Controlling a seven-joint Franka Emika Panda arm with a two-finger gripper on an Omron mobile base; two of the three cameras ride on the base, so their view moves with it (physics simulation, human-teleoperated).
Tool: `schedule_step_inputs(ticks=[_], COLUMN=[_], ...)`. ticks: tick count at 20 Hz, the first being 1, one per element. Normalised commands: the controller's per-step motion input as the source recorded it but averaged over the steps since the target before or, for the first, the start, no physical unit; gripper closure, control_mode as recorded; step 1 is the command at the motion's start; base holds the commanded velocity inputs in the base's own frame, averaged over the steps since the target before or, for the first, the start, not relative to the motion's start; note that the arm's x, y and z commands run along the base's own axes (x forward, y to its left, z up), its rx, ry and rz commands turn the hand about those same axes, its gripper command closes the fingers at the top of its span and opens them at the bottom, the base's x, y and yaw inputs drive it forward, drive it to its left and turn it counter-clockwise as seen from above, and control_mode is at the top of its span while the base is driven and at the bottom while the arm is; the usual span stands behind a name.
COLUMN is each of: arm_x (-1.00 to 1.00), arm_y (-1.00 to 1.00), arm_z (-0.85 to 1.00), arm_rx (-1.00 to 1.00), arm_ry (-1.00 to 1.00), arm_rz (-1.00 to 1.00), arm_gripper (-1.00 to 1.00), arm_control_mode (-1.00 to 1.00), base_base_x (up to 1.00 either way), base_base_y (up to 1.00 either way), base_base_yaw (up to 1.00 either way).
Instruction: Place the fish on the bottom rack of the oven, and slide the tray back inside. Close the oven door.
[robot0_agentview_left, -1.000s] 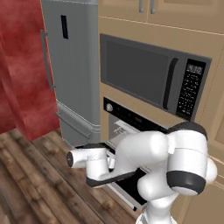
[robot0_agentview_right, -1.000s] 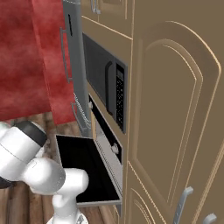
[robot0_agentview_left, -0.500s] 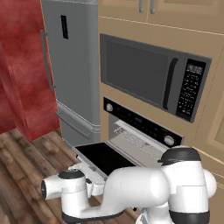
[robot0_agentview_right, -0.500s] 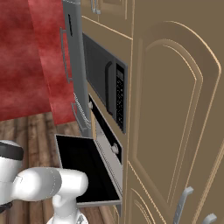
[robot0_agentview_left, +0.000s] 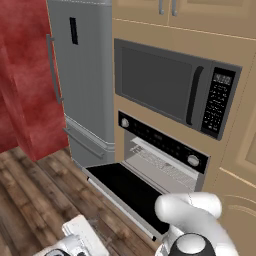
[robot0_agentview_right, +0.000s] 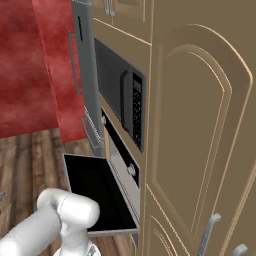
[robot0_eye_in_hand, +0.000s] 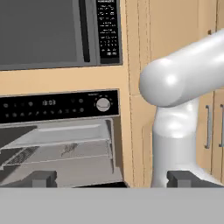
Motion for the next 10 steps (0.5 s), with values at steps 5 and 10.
schedule_step_inputs(ticks=[5, 10], arm_x=[-0.57, 0.00], arm_y=[-0.17, -0.42], arm_z=[-0.56, -0.38], arm_rx=[0.00, 0.00], arm_ry=[-0.37, -0.20], arm_rz=[0.02, 0.02], arm_gripper=[-1.00, -1.00], arm_control_mode=[-1.00, -1.00], base_base_x=[0.00, 0.00], base_base_y=[0.00, 0.00], base_base_yaw=[0.00, 0.00])
